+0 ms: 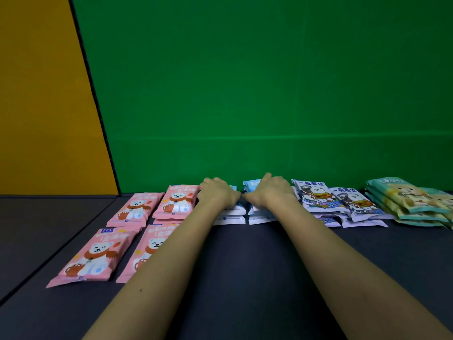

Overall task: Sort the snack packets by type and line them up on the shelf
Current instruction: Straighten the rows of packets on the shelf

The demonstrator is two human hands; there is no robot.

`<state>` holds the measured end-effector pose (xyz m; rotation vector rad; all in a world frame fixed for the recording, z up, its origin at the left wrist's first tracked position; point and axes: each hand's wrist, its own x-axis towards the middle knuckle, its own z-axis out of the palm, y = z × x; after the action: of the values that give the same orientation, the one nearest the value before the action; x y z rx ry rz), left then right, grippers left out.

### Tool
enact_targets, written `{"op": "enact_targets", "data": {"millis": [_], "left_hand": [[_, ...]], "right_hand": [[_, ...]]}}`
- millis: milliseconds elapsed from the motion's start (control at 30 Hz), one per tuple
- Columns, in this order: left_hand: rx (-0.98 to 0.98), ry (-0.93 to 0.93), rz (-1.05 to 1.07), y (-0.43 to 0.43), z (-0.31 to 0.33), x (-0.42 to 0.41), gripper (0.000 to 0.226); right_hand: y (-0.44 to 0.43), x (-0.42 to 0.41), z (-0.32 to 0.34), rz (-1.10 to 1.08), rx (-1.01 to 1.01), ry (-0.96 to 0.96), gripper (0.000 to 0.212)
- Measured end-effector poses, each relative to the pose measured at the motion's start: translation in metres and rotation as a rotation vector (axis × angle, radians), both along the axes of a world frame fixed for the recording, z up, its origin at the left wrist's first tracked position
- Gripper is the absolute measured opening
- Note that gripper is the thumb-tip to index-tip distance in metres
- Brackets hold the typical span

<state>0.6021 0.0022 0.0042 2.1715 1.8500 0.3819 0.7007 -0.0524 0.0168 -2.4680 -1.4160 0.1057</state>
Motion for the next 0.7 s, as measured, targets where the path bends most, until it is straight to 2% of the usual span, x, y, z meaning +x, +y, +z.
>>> {"op": "enact_targets", "data": {"millis": [100, 333, 567, 700], "left_hand": [[0.041, 0.025, -0.005, -0.001, -0.001, 0.003, 0.080], [-0.013, 0.097, -0.004, -0.003, -0.001, 0.002, 0.097], [0.087, -0.039, -0.032, -0.018, 0.022, -0.011, 0.081], [0.127, 0.047, -0.087, -0.049, 0.036, -0.036, 0.071]], "right_hand": [[-0.001, 0.000, -0.002, -0.003, 0.022, 0.004, 0.089], [-0.003, 0.002, -0.004, -0.013, 0.047, -0.002, 0.086], [-0.024, 0.006, 0.018, 0.040, 0.101, -0.017, 0.078], [-0.063, 0.002, 0.029, 0.098, 0.025, -0.063, 0.076]]}}
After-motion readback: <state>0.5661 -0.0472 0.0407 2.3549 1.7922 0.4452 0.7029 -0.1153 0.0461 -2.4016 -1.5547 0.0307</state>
